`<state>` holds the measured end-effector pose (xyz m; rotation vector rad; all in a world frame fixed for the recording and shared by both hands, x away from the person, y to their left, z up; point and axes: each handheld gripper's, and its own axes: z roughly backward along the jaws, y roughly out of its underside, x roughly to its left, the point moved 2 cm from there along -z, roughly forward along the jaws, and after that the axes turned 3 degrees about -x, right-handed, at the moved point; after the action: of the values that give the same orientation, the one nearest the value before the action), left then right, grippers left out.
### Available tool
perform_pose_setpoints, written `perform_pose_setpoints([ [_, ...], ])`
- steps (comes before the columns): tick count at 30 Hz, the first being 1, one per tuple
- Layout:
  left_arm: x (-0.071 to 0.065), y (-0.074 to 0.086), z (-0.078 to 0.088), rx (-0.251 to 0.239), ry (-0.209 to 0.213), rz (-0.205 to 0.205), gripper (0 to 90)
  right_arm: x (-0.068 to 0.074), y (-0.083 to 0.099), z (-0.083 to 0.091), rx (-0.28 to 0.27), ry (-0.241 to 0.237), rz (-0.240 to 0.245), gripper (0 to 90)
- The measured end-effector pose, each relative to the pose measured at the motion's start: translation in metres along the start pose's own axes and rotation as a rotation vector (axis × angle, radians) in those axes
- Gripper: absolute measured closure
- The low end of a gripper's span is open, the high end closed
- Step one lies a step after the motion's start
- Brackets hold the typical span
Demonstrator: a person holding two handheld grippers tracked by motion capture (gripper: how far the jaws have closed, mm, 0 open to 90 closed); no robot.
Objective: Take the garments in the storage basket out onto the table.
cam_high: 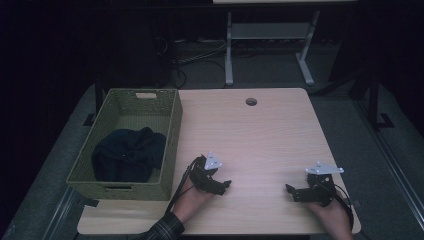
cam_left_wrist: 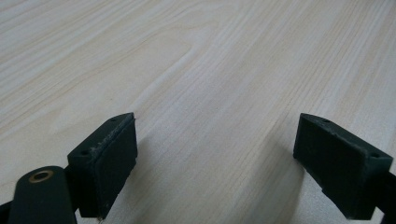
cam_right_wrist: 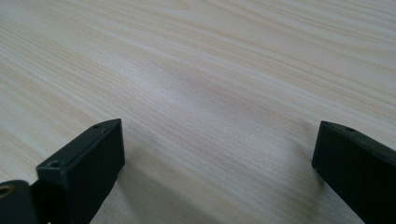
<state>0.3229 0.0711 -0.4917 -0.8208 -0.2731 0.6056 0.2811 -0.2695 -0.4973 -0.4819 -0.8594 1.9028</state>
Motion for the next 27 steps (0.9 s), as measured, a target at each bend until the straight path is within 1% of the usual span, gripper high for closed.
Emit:
perform_pose_setpoints([
  [3, -0.0008, 0.0004, 0.0005, 0.001, 0.005, -0.005, 12.7, 0.0, 0.0, 0.0, 0.0, 0.0, 0.0, 2.0],
  [8, -0.002, 0.0007, 0.0009, -0.001, 0.0, -0.002, 13.3, 0.0, 0.0, 0.0, 0.0, 0.0, 0.0, 2.0],
  [10, -0.003, 0.0011, 0.0016, -0.001, 0.006, -0.002, 13.3, 0.0, 0.0, 0.0, 0.0, 0.0, 0.0, 2.0],
  [13, -0.0029, 0.001, 0.0025, 0.006, 0.008, -0.01, 13.4, 0.0, 0.0, 0.0, 0.0, 0.0, 0.0, 2.0],
  [15, -0.0033, 0.0, 0.0039, 0.012, 0.01, -0.016, 13.4, 0.0, 0.0, 0.0, 0.0, 0.0, 0.0, 2.0],
  [17, -0.0042, -0.0016, 0.0059, 0.003, 0.01, -0.013, 13.4, 0.0, 0.0, 0.0, 0.0, 0.0, 0.0, 2.0],
  [19, -0.0047, -0.0036, 0.0077, 0.01, 0.01, -0.02, 13.4, -0.0001, 0.0, 0.0, 0.0, 0.0, 0.0, 2.0],
  [20, -0.0054, -0.0044, 0.0078, 0.004, 0.011, -0.011, 13.3, -0.0001, 0.0, 0.0001, 0.0, 0.0, 0.001, 2.0],
  [25, -0.0055, -0.007, 0.0083, 0.019, 0.032, -0.01, 13.4, 0.0, 0.0, 0.0001, 0.001, 0.0, 0.0, 2.0],
  [27, -0.0056, -0.008, 0.0102, 0.014, 0.033, -0.006, 13.5, 0.0, 0.0, 0.0001, 0.001, 0.0, -0.001, 2.0],
])
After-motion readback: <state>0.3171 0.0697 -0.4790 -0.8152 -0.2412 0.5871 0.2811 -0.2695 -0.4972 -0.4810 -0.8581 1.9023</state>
